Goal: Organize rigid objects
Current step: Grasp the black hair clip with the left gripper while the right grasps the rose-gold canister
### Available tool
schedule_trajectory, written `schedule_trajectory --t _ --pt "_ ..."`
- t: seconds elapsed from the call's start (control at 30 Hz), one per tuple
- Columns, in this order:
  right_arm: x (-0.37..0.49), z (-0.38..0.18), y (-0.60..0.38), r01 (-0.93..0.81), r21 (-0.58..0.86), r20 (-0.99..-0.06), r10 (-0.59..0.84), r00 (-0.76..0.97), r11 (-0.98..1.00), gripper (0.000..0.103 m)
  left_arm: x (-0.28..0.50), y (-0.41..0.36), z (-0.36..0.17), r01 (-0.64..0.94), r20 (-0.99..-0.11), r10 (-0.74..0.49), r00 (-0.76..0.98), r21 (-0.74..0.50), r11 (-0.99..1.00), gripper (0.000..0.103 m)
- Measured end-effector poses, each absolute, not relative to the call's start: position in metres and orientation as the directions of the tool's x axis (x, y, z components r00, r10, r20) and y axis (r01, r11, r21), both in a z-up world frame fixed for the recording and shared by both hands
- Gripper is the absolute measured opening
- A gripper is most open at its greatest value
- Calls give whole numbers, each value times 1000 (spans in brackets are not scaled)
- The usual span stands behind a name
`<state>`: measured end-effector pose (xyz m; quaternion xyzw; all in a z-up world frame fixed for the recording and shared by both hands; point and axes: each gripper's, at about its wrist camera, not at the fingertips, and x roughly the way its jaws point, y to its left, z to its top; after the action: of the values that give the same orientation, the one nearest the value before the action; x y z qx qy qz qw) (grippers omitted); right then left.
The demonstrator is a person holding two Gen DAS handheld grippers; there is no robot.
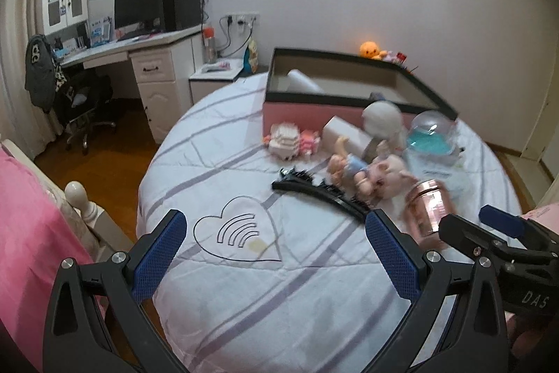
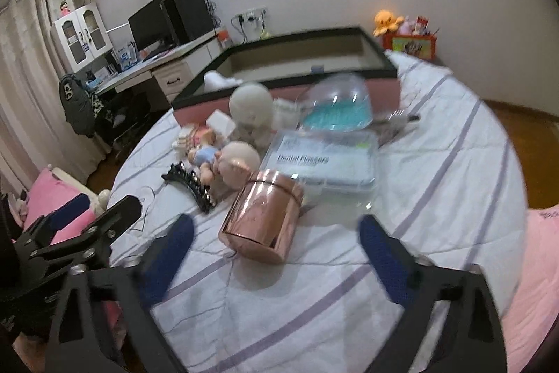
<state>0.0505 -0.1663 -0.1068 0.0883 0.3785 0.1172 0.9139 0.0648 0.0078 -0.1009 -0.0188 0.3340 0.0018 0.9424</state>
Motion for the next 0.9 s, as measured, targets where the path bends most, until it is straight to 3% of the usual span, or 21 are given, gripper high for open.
schedule_trajectory --t 0.07,0.23,0.3,0.9 --pt "56 -113 -163 -148 260 -682 290 671 954 79 69 12 -109 -22 -648 -6 762 -36 999 103" --pt "70 -127 -160 -159 291 -691 323 647 943 69 76 11 -116 -10 -668 -14 744 -32 999 103" --pt "70 -127 -159 -178 293 -685 336 646 939 58 79 9 -117 4 -673 -28 739 -37 999 103" --pt "62 -123 -185 -163 276 -679 312 665 947 56 141 -29 -135 127 -780 -75 621 6 992 102"
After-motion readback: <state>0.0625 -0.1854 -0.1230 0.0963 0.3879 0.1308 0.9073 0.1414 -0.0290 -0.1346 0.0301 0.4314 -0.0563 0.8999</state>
